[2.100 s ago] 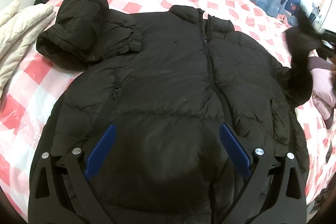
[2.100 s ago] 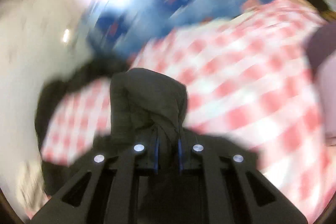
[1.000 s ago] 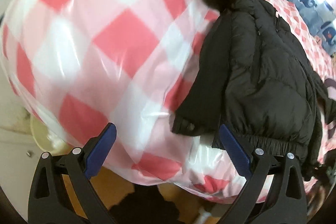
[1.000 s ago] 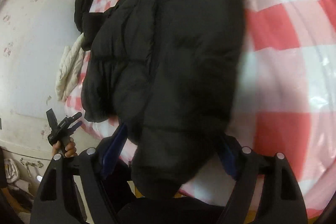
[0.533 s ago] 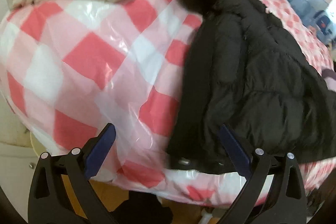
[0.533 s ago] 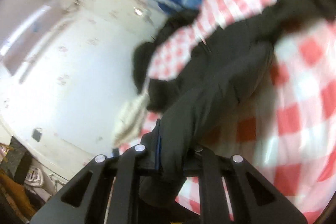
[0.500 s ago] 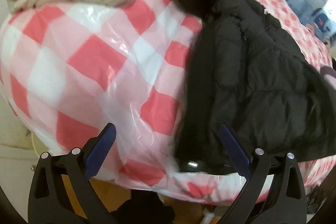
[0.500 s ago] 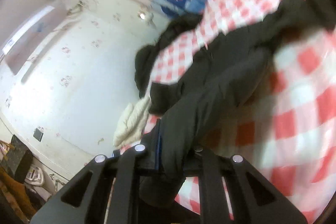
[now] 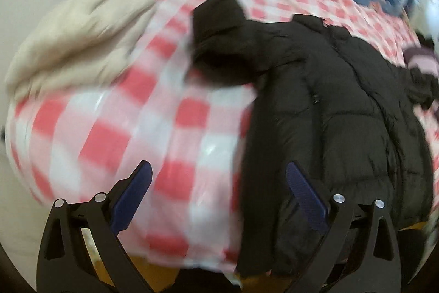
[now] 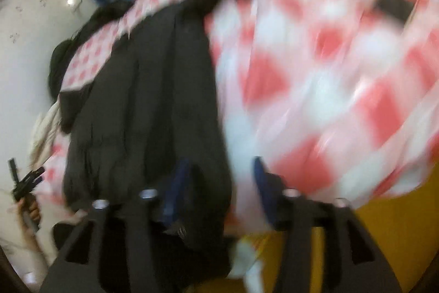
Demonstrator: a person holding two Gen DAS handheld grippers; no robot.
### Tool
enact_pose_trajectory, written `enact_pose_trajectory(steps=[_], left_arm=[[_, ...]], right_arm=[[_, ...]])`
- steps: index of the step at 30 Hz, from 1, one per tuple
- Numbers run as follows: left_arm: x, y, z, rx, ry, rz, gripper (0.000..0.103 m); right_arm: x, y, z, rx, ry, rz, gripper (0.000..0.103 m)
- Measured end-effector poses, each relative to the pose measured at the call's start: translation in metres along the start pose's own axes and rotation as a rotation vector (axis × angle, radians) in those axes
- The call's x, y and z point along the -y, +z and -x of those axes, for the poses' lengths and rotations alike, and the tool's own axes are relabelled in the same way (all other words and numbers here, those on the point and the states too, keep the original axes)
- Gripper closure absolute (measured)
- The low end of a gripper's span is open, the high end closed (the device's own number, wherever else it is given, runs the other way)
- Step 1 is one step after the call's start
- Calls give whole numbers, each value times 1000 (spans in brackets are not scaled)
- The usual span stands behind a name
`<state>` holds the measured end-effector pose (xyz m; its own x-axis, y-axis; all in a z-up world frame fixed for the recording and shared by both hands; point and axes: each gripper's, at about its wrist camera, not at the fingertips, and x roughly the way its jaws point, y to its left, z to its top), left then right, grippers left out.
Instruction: Fold large clothes
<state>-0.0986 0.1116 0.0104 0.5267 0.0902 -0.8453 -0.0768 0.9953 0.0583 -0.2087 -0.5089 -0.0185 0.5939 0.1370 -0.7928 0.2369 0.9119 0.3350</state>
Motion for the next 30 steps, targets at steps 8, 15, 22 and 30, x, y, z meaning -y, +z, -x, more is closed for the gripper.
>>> enact_pose_trajectory(steps=[8, 15, 22, 30], left_arm=[[74, 100, -61, 117, 1, -83, 9], [143, 162, -158, 39, 156, -336, 9], [101, 190, -207, -122, 0, -216, 94], [-79, 297, -43, 260, 190, 142, 99]], right_arm=[[-117, 85, -14, 121, 322, 88, 21], [-220, 101, -129, 29, 642, -29, 21], [-219, 105, -186, -47, 573, -23, 21], [-213, 88, -191, -141, 623, -16, 21]])
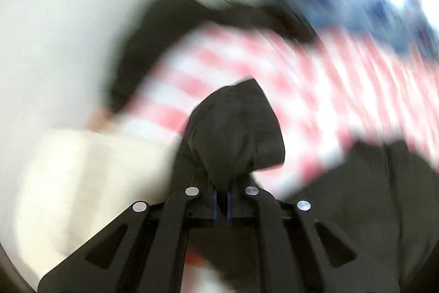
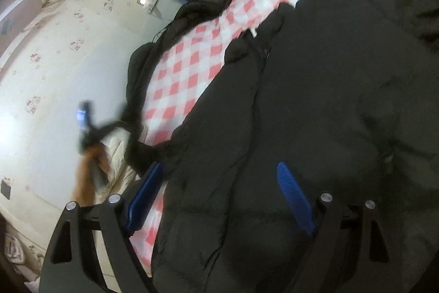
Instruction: Fold large clothes
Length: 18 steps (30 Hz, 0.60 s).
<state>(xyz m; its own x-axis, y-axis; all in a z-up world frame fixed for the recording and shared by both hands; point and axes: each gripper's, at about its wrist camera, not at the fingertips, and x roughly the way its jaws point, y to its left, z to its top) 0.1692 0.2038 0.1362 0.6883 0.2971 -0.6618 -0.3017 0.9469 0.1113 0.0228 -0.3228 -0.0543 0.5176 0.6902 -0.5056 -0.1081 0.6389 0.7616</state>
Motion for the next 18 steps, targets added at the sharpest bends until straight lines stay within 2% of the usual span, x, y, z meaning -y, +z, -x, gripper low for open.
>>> enact_pose_trajectory(steps=[2, 3, 4, 5, 6, 7, 9, 11, 13, 15, 16, 17, 18], left_arm=[[-76, 27, 22, 52, 113, 192, 95], [-121, 32, 28, 29, 155, 317, 90], [-147, 31, 28, -8, 170, 395, 82], [-183, 25, 32, -49, 195, 513, 66], [-204, 18, 38, -55, 217, 587, 55], [-228, 6, 52, -31, 237, 674, 52], [-252, -19, 83, 46, 268, 752, 42], [-249, -38, 101, 98, 250, 735, 35], [-216, -62, 117, 121, 173, 629, 30], [-171, -89, 125, 125, 94, 503, 16], [-127, -110, 125, 120, 23, 403, 14], [-96, -126, 123, 105, -33, 343, 13], [-57, -145, 118, 71, -119, 270, 12]], right_arm=[[-4, -4, -6, -33, -7, 11, 21], [-5, -7, -10, -53, -10, 13, 21], [-7, -9, -13, -74, -9, 13, 21], [-8, -11, -14, -88, -3, 13, 21], [-10, -13, -13, -97, 9, 12, 21], [-12, -14, -9, -95, 32, 6, 21], [-15, -12, 10, -55, 77, 1, 21], [-7, -5, 47, 46, 110, -30, 18], [12, 4, 86, 150, 119, -72, 12], [47, 17, 140, 278, 51, -116, 11], [61, 22, 157, 312, 8, -129, 11], [84, 30, 187, 374, -83, -156, 11], [103, 37, 211, 423, -156, -168, 11]])
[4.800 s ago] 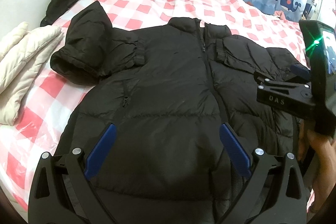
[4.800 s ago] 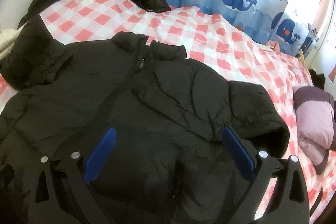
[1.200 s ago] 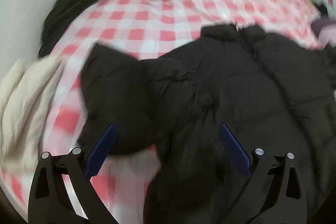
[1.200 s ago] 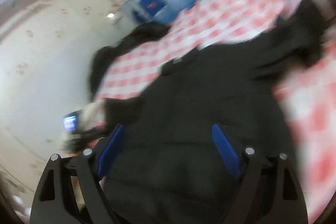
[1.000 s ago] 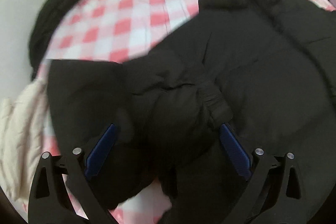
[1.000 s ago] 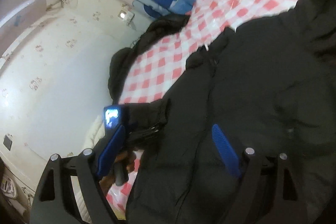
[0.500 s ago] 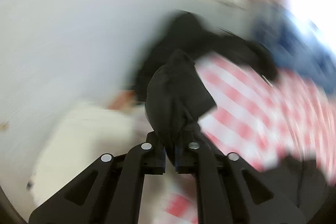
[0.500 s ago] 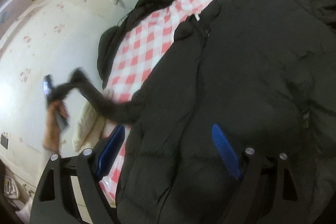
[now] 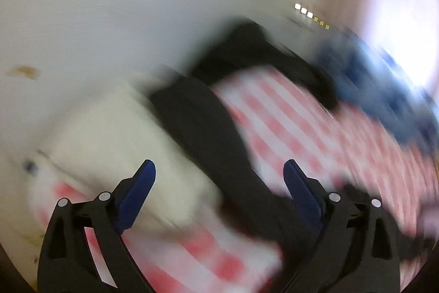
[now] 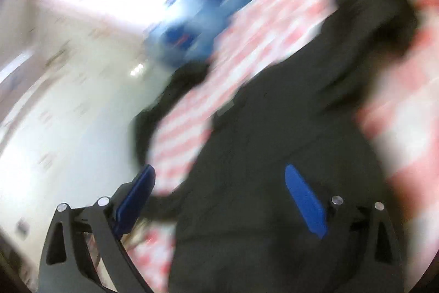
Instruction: Fold large clothes
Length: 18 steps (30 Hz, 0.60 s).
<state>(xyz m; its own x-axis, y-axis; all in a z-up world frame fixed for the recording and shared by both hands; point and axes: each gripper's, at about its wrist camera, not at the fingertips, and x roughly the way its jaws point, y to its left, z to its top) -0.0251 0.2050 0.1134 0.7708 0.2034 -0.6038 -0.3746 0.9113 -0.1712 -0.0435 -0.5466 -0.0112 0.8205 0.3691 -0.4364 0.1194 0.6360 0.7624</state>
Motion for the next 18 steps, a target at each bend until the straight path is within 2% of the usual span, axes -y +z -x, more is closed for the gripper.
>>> enact_pose_trajectory(steps=[1, 3, 4, 7, 10, 11, 13, 16, 17, 18], left_arm=[[25, -22, -8, -49, -67, -46, 12], [91, -75, -32, -176, -204, -146, 12], [119, -98, -41, -212, -249, -182, 12], [196, -149, -69, -323, -340, -288, 12], [241, -177, -76, -347, -386, -334, 12], [255, -183, -82, -351, -404, -362, 12], [267, -190, -89, -330, -395, -394, 12], [259, -198, -95, -345, -394, -377, 12], [257, -199, -99, -363, -395, -354, 12], [253, -200, -103, -377, -395, -326, 12]], right_arm=[[20, 20, 13, 46, -64, 2, 11], [48, 50, 29, 101, -132, -19, 11], [59, 64, 34, 117, -156, -21, 11], [84, 108, 34, 160, -233, 6, 11], [102, 135, 16, 167, -254, -16, 11], [107, 140, 12, 166, -258, -28, 11], [123, 153, -2, 170, -274, -78, 11], [135, 163, -18, 182, -289, -92, 11], [140, 169, -18, 187, -278, -99, 21], [142, 172, -21, 185, -266, -107, 35]])
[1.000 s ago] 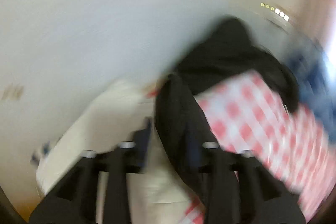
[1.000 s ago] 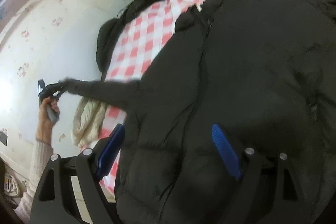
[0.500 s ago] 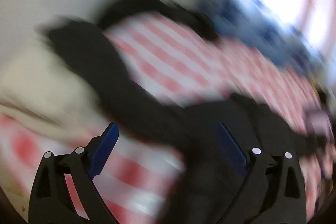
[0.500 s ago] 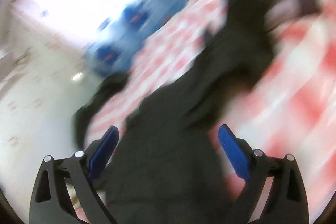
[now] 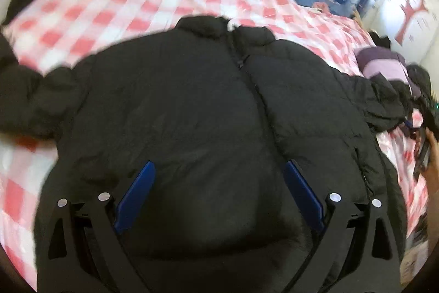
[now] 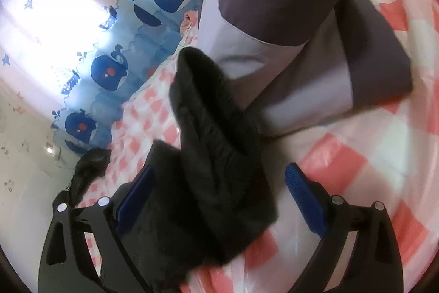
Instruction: Fold large clothes
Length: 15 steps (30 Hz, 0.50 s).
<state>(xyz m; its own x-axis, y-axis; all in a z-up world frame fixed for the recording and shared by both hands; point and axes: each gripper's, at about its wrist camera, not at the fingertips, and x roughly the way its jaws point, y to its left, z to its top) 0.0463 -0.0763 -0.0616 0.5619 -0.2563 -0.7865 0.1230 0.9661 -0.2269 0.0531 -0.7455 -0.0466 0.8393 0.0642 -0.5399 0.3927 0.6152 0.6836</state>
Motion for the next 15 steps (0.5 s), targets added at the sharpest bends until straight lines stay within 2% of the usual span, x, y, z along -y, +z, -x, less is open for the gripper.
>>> enact_pose_trajectory(steps=[1, 2, 5, 7, 9, 12, 13, 15], left_arm=[[-7, 2, -1, 0, -10, 39, 12], [-10, 2, 0, 9, -19, 59, 12], [-8, 6, 7, 68, -19, 48, 12], [-5, 8, 6, 78, -8, 34, 12], [-2, 7, 6, 79, -15, 31, 12], [-1, 6, 0, 53, -15, 32, 12], [-1, 5, -2, 49, -11, 35, 12], [-2, 4, -5, 41, -6, 45, 12]], right_arm=[[0, 3, -6, -20, 11, -12, 67], [-1, 4, -9, -26, 20, -15, 85], [-20, 9, -4, -25, 76, 49, 89], [-40, 16, 9, 11, 140, 104, 90], [-60, 34, 37, 95, 223, 145, 90], [-72, 66, 83, 245, 328, 129, 91], [-72, 77, 98, 295, 335, 123, 91], [-68, 93, 110, 327, 293, 120, 91]])
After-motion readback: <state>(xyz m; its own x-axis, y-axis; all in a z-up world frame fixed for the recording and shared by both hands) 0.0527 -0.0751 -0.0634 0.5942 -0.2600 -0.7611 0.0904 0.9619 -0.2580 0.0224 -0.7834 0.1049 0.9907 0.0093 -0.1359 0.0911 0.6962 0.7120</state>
